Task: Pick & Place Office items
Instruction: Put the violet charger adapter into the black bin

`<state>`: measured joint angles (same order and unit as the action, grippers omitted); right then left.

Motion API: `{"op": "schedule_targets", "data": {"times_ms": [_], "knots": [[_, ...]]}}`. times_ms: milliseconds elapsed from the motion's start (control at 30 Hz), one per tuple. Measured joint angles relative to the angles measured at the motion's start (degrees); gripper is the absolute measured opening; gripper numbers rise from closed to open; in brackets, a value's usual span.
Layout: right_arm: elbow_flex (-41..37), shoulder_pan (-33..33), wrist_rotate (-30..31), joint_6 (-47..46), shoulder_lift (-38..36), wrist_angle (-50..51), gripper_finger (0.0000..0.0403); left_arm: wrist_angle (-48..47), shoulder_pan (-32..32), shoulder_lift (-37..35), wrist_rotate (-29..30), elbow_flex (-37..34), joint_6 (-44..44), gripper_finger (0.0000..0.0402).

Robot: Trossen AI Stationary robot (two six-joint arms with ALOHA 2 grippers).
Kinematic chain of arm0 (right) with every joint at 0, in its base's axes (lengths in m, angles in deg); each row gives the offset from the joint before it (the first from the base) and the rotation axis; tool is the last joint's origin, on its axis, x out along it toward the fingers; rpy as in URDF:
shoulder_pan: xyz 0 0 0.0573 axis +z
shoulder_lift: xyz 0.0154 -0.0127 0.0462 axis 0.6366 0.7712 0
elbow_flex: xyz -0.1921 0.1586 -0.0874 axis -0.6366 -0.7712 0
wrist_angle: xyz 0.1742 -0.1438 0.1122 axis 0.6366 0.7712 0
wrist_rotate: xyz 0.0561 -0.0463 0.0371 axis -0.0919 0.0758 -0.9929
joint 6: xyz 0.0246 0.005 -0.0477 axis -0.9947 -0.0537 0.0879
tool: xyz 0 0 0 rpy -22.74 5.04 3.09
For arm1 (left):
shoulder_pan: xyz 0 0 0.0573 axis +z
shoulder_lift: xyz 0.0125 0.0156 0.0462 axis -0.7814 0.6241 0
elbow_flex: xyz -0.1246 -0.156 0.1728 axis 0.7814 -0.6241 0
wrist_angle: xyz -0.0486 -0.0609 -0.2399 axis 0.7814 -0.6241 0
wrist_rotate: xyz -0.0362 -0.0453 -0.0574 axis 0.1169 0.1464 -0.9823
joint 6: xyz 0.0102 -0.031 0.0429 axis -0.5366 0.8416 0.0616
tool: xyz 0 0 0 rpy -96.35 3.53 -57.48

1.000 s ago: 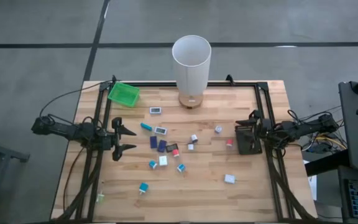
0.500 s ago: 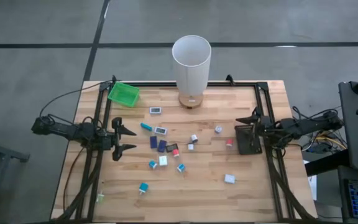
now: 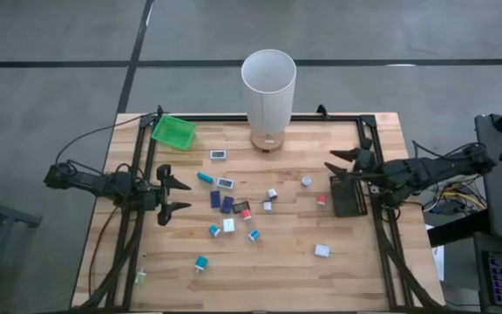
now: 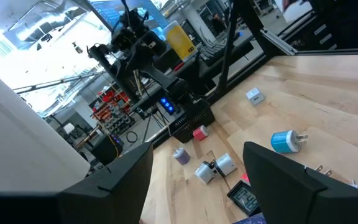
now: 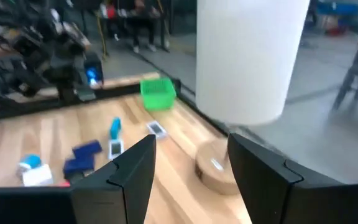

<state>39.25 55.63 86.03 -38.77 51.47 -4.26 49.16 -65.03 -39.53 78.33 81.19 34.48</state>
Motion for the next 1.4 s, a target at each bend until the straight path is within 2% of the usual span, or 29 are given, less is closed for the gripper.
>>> {"op": "schedule_targets", "data": {"times_ms": [333, 667, 800, 1033, 1233, 1400], "knots": [[5.0, -1.0, -0.1, -17.1, 11.5, 9.1, 0.0199, 0.0, 0.0, 0.0, 0.0, 0.0, 0.0, 0.0257], [4.8, -4.5, -0.1, -31.7, 16.7, 15.4, 0.0199, 0.0, 0.0, 0.0, 0.0, 0.0, 0.0, 0.0257], [4.8, -6.4, -0.9, -32.2, 18.0, 18.2, 0.0199, 0.0, 0.0, 0.0, 0.0, 0.0, 0.0, 0.0257], [4.6, -9.8, -5.9, -32.3, 23.2, 18.9, 0.0199, 0.0, 0.0, 0.0, 0.0, 0.0, 0.0, 0.0257], [4.6, -12.1, -11.9, -39.2, 27.6, 18.8, 0.0199, 0.0, 0.0, 0.0, 0.0, 0.0, 0.0, 0.0257], [4.6, -12.5, -11.7, -42.9, 31.5, 18.3, 0.0199, 0.0, 0.0, 0.0, 0.0, 0.0, 0.0, 0.0257]]}}
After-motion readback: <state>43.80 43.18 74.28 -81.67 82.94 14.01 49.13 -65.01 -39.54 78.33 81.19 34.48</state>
